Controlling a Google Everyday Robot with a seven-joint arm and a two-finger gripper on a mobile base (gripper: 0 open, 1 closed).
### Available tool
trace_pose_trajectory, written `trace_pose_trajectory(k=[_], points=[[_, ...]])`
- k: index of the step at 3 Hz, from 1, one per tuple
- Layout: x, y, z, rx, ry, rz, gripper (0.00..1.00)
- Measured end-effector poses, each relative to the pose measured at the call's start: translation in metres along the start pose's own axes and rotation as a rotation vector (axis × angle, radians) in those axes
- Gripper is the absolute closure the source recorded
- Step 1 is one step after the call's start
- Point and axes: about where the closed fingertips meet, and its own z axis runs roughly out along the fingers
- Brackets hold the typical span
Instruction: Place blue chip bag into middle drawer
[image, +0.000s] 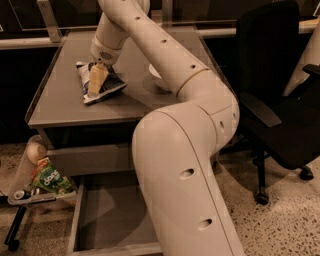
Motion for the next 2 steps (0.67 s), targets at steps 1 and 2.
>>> trace_pose_trajectory(k=[1, 2], points=[[0.0, 0.0, 0.0, 0.0, 0.0, 0.0, 0.64], [0.0, 0.0, 0.0, 0.0, 0.0, 0.0, 0.88]])
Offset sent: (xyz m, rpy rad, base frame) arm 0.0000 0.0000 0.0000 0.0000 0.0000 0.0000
